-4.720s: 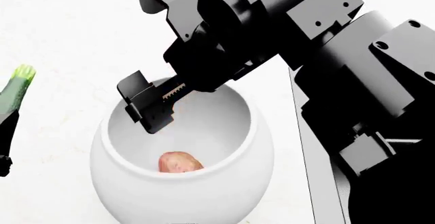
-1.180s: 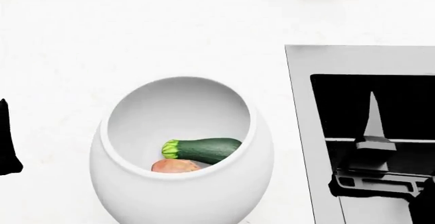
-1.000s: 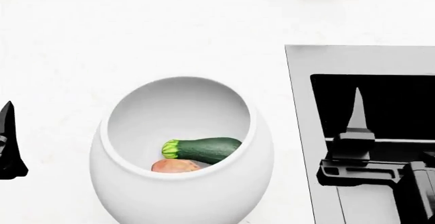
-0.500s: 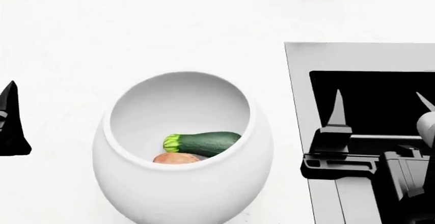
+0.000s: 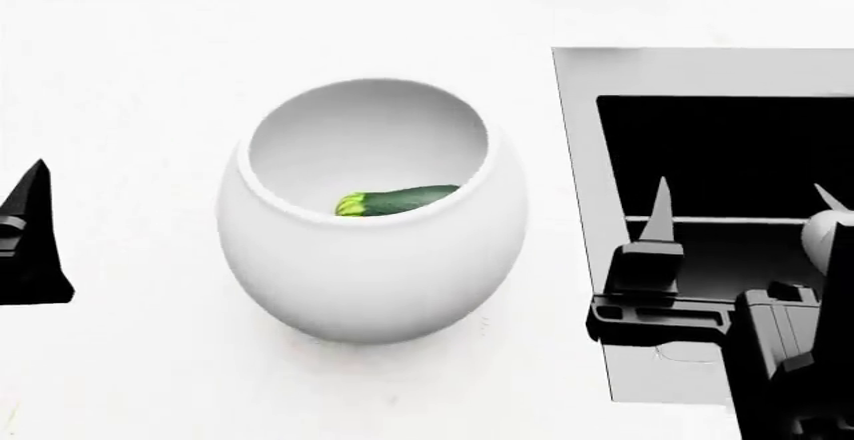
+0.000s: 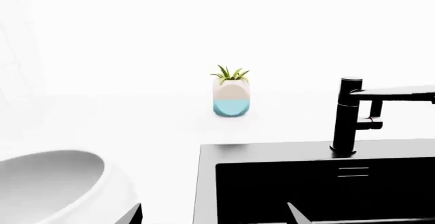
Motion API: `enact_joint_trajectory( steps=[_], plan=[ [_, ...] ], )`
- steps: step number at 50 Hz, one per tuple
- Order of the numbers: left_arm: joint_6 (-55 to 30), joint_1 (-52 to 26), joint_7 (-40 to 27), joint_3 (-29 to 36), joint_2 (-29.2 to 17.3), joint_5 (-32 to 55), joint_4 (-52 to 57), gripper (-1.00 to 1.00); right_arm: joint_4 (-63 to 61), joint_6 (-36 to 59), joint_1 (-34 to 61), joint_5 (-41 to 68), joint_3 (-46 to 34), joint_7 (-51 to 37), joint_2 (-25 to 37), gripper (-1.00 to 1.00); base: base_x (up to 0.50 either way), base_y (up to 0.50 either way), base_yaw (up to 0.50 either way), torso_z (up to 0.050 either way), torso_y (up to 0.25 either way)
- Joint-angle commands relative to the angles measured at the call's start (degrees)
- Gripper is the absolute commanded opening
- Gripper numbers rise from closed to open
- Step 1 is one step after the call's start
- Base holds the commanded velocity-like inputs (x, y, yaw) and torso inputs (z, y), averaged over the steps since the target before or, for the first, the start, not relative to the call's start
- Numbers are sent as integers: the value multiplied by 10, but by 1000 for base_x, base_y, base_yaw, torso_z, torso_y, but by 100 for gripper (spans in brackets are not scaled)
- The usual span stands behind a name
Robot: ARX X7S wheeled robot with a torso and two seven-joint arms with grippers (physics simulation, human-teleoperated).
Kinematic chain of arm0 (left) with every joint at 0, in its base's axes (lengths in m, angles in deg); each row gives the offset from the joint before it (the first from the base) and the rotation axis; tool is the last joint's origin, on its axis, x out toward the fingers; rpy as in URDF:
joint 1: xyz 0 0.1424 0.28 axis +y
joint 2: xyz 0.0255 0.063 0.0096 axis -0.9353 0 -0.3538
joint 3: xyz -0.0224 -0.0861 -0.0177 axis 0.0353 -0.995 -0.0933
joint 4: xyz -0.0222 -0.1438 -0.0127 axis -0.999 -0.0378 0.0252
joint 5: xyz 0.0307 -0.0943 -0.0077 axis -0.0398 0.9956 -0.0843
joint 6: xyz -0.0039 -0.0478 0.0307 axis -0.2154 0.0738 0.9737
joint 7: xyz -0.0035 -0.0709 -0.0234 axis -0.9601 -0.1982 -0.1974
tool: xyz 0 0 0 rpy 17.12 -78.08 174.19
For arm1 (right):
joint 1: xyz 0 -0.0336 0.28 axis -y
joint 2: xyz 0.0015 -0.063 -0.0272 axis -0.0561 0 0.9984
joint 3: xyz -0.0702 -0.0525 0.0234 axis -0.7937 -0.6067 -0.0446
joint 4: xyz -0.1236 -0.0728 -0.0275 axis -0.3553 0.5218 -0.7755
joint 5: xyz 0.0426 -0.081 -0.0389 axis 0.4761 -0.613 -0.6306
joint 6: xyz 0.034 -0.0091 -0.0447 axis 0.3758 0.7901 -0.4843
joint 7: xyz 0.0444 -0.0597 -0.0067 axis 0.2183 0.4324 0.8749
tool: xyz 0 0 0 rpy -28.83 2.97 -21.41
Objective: There is a mixed pile of frozen fruits and vegetables on the counter. Locate all the frozen vegetables and place the items in a bowl on the counter. Take all the frozen fruits and defrost them in a running sink.
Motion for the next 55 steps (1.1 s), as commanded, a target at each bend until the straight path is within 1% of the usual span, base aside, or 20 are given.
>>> enact_joint_trajectory(
  steps=[1,6,12,19,21,23,25,30,48,55],
  plan=[
    [-11,-7,-8,2,10,9,-12,100,8,7,9,0,-4,-4,-6,100,-500,-1,0,0,0],
    [-17,-10,-12,2,16,8,-13,100,10,8,10,-4,-7,1,-9,100,-498,-1,0,0,0],
    [-17,-10,-10,0,9,10,-5,100,10,8,10,-4,-7,3,-11,100,-474,-1,0,0,0],
    [-17,-9,-10,0,12,9,-5,100,21,10,16,-18,-15,12,-23,100,-441,-1,0,0,0],
    [-19,-10,-9,1,15,7,-6,100,24,-8,14,-39,-11,15,-31,100,-133,0,0,0,0],
    [-19,-9,-8,1,16,7,-9,100,18,-5,14,-41,-14,18,-28,100,0,0,0,0,0],
    [-19,-8,-8,1,18,7,-11,100,14,-29,1,-50,-1,18,-27,100,0,0,0,0,0],
    [-20,-8,-11,0,21,7,-12,100,20,-21,2,-42,-5,16,-28,100,0,0,0,0,0],
    [-13,-3,-6,-3,29,5,-15,100,17,-13,9,-53,-8,12,-28,100,1,-489,0,0,0],
    [-5,1,-6,-7,15,10,-13,100,19,-12,9,-53,-8,14,-29,100,0,-500,0,0,0]
  ],
)
